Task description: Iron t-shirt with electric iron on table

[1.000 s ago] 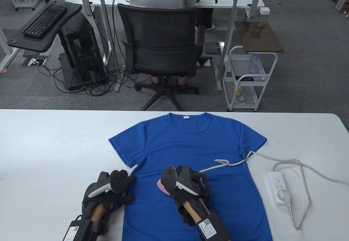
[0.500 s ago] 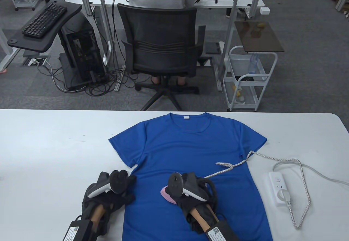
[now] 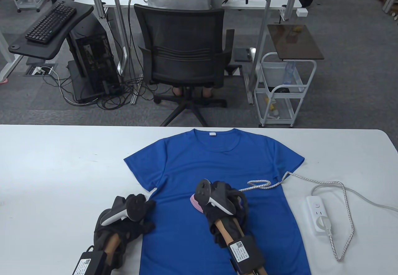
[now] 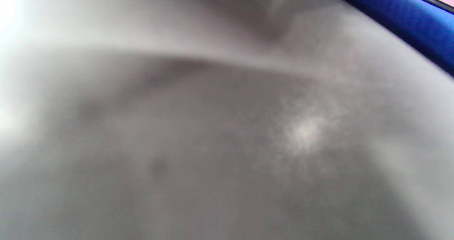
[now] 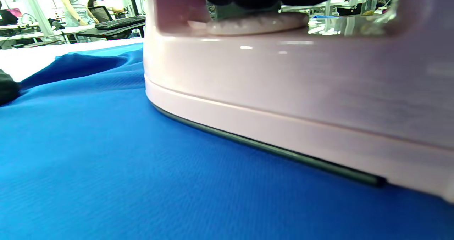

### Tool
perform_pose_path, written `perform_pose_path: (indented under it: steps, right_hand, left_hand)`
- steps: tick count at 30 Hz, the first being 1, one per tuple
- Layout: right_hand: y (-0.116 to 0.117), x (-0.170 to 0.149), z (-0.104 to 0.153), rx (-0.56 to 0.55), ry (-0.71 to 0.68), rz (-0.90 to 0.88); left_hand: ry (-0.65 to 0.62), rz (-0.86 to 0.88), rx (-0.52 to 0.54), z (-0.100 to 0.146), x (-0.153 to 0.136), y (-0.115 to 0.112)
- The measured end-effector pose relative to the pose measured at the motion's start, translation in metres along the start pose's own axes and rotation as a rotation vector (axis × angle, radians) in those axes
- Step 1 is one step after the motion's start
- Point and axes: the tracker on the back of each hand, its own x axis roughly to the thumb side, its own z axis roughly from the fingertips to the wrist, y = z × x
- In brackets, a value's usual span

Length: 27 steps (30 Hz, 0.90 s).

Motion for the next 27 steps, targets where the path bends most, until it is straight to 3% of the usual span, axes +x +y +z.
perform_pose_path:
  steps: [8, 21, 27]
  right_hand:
    - [0.002, -0.001, 0.007, 0.000, -0.034, -0.004]
    - [0.005, -0.022, 0.059, 0.062, -0.201, 0.010]
    - [0.005, -0.025, 0.065, 0.078, -0.198, 0.014]
  left_hand:
    - [0.003, -0.002, 0.005, 0.000, 0.000, 0.000]
    - [0.002, 0.003, 0.004, 0.000, 0.000, 0.000]
    - [0.001, 0.004, 0.003, 0.000, 0.001, 0.000]
